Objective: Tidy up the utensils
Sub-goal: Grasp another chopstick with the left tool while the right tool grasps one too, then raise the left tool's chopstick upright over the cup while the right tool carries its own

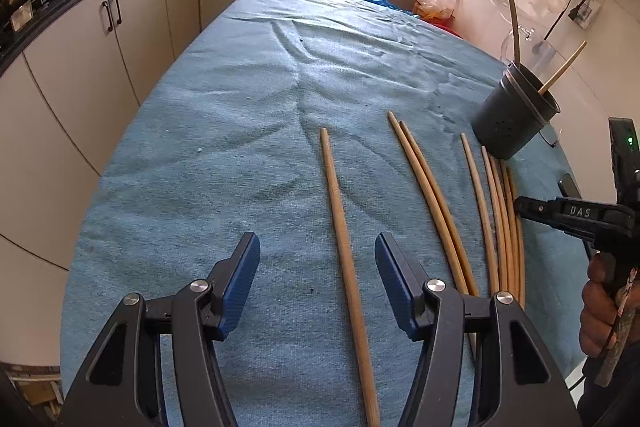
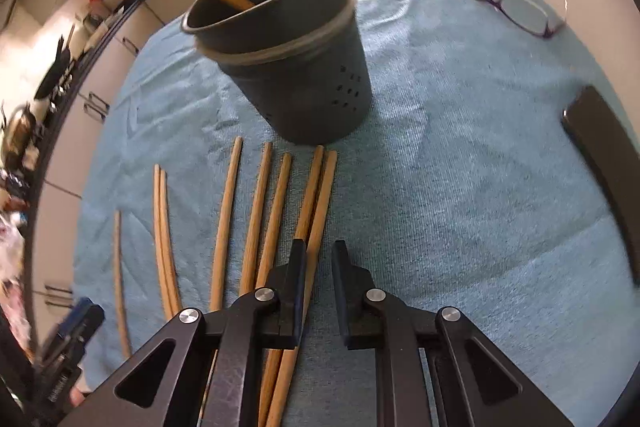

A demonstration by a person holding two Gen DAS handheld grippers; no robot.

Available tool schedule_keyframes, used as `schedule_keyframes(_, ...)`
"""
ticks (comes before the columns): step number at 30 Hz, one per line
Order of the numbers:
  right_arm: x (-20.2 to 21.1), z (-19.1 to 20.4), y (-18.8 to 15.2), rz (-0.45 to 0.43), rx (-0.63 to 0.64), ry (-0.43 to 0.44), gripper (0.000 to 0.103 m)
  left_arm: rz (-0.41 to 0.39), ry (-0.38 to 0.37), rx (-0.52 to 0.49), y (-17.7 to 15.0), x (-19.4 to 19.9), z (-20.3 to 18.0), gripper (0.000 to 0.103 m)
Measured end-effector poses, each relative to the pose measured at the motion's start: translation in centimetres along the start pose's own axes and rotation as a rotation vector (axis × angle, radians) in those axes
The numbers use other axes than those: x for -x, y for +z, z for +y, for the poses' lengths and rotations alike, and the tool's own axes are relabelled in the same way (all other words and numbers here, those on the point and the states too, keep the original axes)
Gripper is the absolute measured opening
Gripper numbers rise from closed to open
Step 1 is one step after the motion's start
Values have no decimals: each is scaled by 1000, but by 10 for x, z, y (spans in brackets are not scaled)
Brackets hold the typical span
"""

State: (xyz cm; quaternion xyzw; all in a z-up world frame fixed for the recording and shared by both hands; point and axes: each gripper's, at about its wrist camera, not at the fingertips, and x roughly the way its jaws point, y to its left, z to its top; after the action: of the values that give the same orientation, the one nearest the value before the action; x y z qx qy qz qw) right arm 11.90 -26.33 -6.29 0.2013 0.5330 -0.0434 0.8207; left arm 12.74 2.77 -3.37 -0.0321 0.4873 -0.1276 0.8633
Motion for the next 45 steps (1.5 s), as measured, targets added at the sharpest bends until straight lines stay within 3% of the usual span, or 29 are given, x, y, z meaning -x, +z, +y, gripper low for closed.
schedule_keyframes(1, -1, 0, 1, 6, 12, -25, 9, 3, -2, 0, 1, -1, -1, 59)
schedule_keyframes(7, 7, -20, 2, 11, 21, -135, 9, 43, 1, -16, 9, -13, -6, 59)
schedule_keyframes(12, 7, -39, 7, 22, -28, -96, 10, 77, 44, -58, 20, -32, -22, 55)
schedule_keyframes(13, 7, -41, 8, 22, -31, -89, 10, 88, 62, -67, 21, -37, -25, 45)
schedule_keyframes(18, 6, -38, 14, 20, -21, -95, 10, 69, 178, -111, 26, -46, -37, 25)
schedule_keyframes(19, 5, -37, 15, 18, -19, -90, 10, 66, 178, -110, 26, -46, -38, 14)
schedule_keyframes(20, 5, -36, 15, 13, -18, -83, 9, 64, 172, -108, 27, -45, -39, 6)
schedule_keyframes(24, 11, -38, 9, -6, -40, 3, 7, 39, 64, -92, 26, -34, -39, 6)
schedule_keyframes(33, 76, -35, -5, -212, -25, 162, 7, -190, -95, -51, 33, 45, -47, 6)
schedule_keyframes(38, 125, -23, -24, -396, 53, 203, 7, -281, -131, -37, 33, 81, -50, 6)
schedule_keyframes(45, 148, -9, -39, -468, 96, 232, 7, -327, -144, -34, 30, 103, -53, 6)
